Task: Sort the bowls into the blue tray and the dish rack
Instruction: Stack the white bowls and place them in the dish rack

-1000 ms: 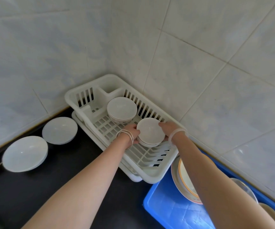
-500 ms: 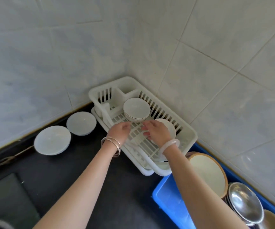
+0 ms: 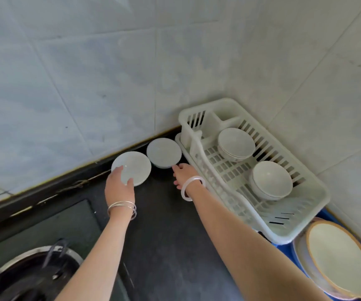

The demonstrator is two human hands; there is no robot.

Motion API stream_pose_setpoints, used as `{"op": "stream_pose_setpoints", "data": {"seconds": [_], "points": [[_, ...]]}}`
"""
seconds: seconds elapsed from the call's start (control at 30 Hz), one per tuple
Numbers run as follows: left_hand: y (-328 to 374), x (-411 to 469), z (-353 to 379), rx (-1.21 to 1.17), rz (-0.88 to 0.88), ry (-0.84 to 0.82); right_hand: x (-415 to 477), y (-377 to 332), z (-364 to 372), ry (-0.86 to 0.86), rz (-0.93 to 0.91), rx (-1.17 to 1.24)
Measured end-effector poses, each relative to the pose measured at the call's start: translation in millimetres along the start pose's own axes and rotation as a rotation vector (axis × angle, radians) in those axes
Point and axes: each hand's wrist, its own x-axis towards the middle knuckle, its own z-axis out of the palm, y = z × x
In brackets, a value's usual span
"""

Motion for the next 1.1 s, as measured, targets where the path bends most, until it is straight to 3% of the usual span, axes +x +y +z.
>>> {"op": "stream_pose_setpoints", "data": {"seconds": [0.27,0.57,0.7,0.83,0.97,1.1], "points": [[-25,23,3,-0.288,-0.24,0.013,41,-13,11,0.058,0.059,0.223],[-34,29,7,-0.429,-0.255,0.011,43,-19,4,0.17,0.108,0.456],[-41,32,8,-0.554,-0.279,-0.029,33,-31,-2,0.199,-0.032,0.335],[-41,36,8,-0.722,-0.301,-0.128,17,-50,4,0.111,-0.141,0.196],[-39,38,4,-0.922,-0.427,-0.1,5,-58,22,0.064,-0.165,-0.01],[-38,42,4,-0.915,-0.498,-0.056,-1,-55,36,0.066,-0.178,-0.178]]}}
